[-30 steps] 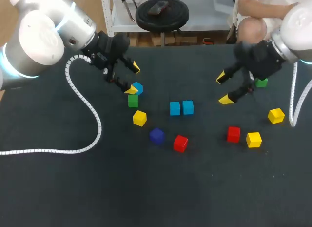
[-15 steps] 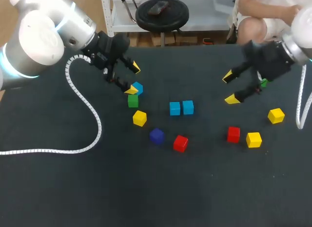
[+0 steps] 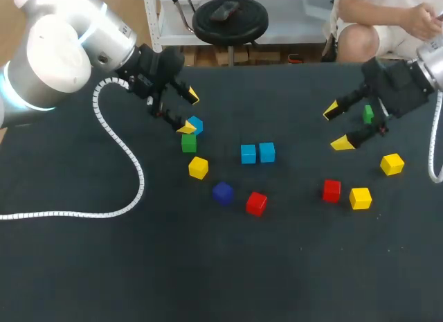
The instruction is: Place the blue cubes, place green cubes on the blue cubes, place the yellow cubes on the green cubes, then place the red cubes on the yellow cubes, and place purple cube on the red cubes.
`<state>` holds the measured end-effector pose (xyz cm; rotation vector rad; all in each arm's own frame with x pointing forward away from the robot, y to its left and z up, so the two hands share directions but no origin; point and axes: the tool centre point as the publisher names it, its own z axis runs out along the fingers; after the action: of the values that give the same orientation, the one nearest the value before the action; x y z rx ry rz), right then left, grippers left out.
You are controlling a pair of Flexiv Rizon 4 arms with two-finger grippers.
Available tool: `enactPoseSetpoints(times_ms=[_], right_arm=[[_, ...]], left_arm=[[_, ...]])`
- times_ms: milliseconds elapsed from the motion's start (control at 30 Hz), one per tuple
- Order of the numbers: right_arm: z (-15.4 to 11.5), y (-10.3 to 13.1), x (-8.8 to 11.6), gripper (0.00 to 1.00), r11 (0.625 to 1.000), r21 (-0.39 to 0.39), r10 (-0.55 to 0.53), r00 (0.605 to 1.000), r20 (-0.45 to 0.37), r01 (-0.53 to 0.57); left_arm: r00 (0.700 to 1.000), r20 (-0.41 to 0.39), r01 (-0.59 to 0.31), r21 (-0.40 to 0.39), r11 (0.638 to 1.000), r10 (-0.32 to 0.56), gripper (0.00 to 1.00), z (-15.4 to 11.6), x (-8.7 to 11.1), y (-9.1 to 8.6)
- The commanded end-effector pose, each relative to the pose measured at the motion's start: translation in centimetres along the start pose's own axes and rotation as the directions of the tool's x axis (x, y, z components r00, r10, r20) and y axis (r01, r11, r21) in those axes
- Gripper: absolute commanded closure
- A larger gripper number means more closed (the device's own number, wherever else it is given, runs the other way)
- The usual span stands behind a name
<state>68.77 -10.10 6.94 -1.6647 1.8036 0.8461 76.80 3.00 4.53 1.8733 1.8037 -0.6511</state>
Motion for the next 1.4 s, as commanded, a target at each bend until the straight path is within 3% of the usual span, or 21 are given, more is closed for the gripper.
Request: enactPoseSetpoints(times_ms=[33,333,367,467,533,667,767,867,1033,1067,1167,1400], right_arm=[[0.0,-0.3,0.0,0.0,1.0,-0.007,0.0,1.0,0.002,0.0],[0.0,-0.3,0.0,0.0,1.0,-0.007,0.0,1.0,0.002,0.0],[0.0,-0.3,0.0,0.0,1.0,-0.007,0.0,1.0,0.002,0.0],[0.0,-0.3,0.0,0.0,1.0,-0.007,0.0,1.0,0.002,0.0],[0.0,-0.3,0.0,0.0,1.0,-0.007,0.0,1.0,0.002,0.0],[0.0,-0.3,0.0,0.0,1.0,-0.007,0.0,1.0,0.002,0.0],[0.0,-0.3,0.0,0.0,1.0,-0.007,0.0,1.0,0.002,0.0],[0.0,-0.3,0.0,0.0,1.0,-0.007,0.0,1.0,0.002,0.0],[0.0,-0.3,0.0,0.0,1.0,-0.007,0.0,1.0,0.002,0.0],[0.0,-0.3,0.0,0.0,1.0,-0.007,0.0,1.0,0.002,0.0],[0.0,-0.3,0.0,0.0,1.0,-0.007,0.0,1.0,0.002,0.0],[0.0,-0.3,0.0,0.0,1.0,-0.007,0.0,1.0,0.002,0.0]], left_arm=[[1.0,0.0,-0.001,0.002,1.0,0.001,0.0,0.0,0.1,0.1],[1.0,0.0,-0.001,0.002,1.0,0.001,0.0,0.0,0.1,0.1],[1.0,-0.002,-0.019,-0.027,0.999,0.019,0.0,-0.6,0.0,0.4],[0.997,-0.068,-0.046,-0.06,0.997,0.042,0.0,-2.3,-0.9,1.8],[0.987,-0.16,-0.045,-0.064,0.997,0.034,0.0,-3.2,-1.7,2.9],[0.971,-0.235,0.033,-0.068,0.997,-0.048,0.0,-3.4,-2.0,4.7],[0.916,-0.361,0.165,-0.061,0.984,-0.176,0.0,-2.5,-1.0,6.1],[0.881,-0.38,0.271,-0.08,0.959,-0.281,0.0,-1.7,0.3,6.7],[0.865,-0.379,0.328,-0.072,0.942,-0.33,0.0,-0.3,2.2,6.6],[0.87,-0.371,0.328,-0.057,0.943,-0.325,0.0,-0.2,2.5,6.6],[0.934,-0.275,0.234,-0.013,0.972,-0.228,0.0,0.3,2.3,6.4],[0.934,-0.275,0.234,-0.013,0.972,-0.228,0.0,0.3,2.3,6.4]])
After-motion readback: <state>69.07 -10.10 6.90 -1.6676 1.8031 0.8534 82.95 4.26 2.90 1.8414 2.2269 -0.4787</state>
